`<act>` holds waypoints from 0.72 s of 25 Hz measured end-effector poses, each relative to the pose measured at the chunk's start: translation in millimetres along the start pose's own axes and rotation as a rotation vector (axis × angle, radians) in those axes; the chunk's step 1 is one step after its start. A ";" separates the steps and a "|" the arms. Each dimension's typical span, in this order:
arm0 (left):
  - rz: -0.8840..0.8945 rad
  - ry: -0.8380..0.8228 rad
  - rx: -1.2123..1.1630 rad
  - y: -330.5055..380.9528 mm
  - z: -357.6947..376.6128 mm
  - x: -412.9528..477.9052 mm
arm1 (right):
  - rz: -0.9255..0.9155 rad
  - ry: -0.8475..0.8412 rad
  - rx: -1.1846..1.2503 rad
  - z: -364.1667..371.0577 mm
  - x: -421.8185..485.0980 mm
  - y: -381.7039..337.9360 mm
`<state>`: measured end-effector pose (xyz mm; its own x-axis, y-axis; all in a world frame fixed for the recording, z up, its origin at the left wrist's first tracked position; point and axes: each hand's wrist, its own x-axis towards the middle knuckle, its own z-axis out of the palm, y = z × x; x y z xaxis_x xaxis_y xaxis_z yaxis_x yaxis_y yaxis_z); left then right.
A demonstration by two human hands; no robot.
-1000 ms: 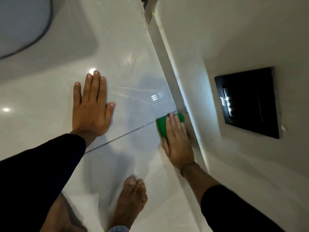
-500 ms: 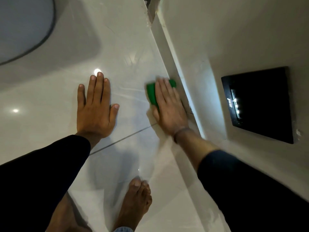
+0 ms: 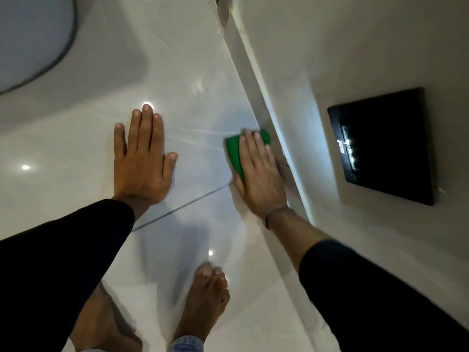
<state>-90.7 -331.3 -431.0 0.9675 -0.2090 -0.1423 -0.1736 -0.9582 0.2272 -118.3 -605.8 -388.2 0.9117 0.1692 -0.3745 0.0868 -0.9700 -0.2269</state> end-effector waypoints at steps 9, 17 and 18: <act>0.002 -0.010 -0.003 0.3 -0.8 0.1 | 0.169 -0.209 -0.043 51.7 -198.8 44.6; 0.018 -0.109 -0.017 9.8 -54.2 -13.8 | 0.247 -0.272 0.073 3.3 -179.5 17.0; 0.012 -0.111 -0.021 14.4 -71.1 -21.9 | 0.260 -0.251 0.093 -11.7 -173.3 5.0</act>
<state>-101.4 -326.6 -356.1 0.9389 -0.2416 -0.2451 -0.1796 -0.9515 0.2499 -271.1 -642.0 -313.9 0.7707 -0.0323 -0.6364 -0.1822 -0.9682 -0.1715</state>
